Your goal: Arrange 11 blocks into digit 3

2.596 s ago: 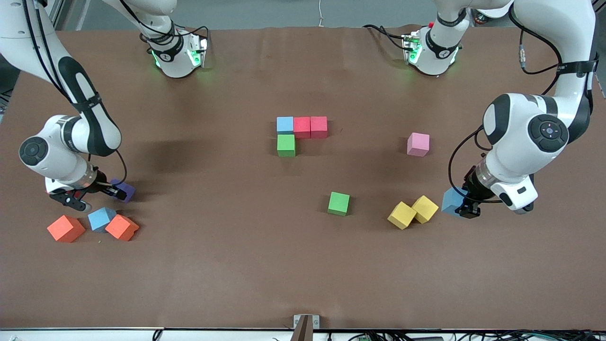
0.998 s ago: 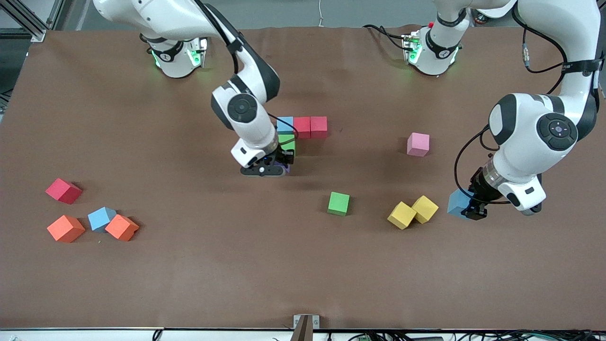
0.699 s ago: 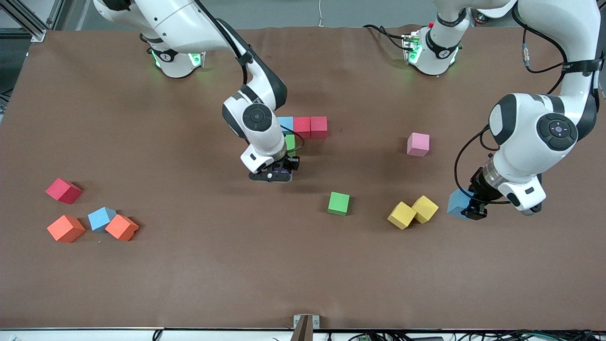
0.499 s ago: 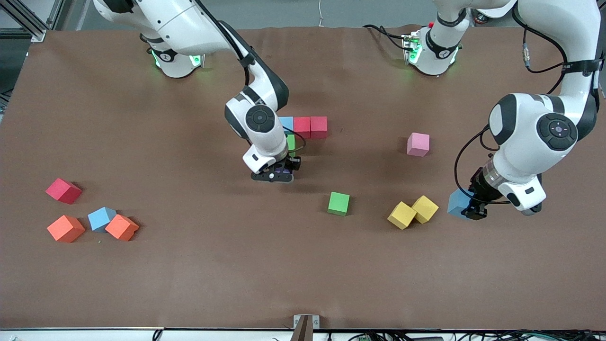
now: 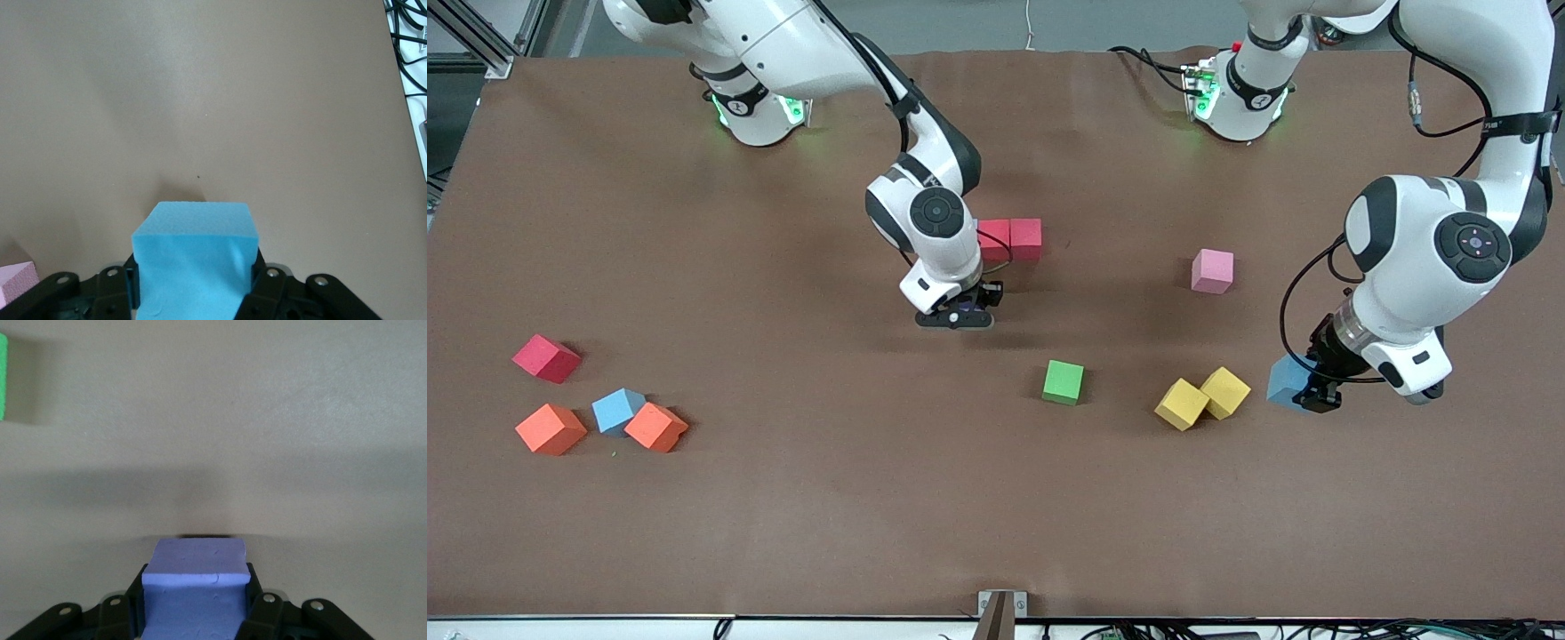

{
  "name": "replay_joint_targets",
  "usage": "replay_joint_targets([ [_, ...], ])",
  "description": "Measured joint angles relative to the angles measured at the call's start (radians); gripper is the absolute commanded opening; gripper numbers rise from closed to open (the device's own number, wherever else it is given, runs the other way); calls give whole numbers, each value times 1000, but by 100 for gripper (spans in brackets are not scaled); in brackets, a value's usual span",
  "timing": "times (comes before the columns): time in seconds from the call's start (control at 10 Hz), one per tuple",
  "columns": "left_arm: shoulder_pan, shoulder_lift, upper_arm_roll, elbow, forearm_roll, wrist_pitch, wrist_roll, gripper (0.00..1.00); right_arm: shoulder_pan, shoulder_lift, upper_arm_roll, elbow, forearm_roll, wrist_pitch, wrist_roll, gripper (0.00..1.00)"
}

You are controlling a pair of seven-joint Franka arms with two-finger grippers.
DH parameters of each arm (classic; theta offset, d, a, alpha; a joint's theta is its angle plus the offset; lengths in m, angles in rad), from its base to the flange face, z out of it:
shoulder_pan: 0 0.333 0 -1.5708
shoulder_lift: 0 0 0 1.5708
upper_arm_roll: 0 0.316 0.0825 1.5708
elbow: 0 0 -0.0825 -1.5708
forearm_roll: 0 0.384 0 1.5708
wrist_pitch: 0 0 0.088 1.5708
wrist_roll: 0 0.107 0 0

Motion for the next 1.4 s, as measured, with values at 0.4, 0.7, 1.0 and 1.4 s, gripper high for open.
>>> replay_joint_targets([
  [0.4, 0, 0, 0, -1, 0, 0, 0, 7, 3, 0, 0, -24, -6, 17, 1, 2],
  [0.7, 0, 0, 0, -1, 0, 0, 0, 7, 3, 0, -6, -26, -15, 19, 1, 2],
  [1.0, 0, 1, -1, -1, 0, 0, 0, 7, 3, 0, -19, -27, -29, 23, 3, 6],
  [1.4, 0, 2, -1, -2, 0, 0, 0, 7, 5, 0, -18, -28, -35, 24, 4, 100],
])
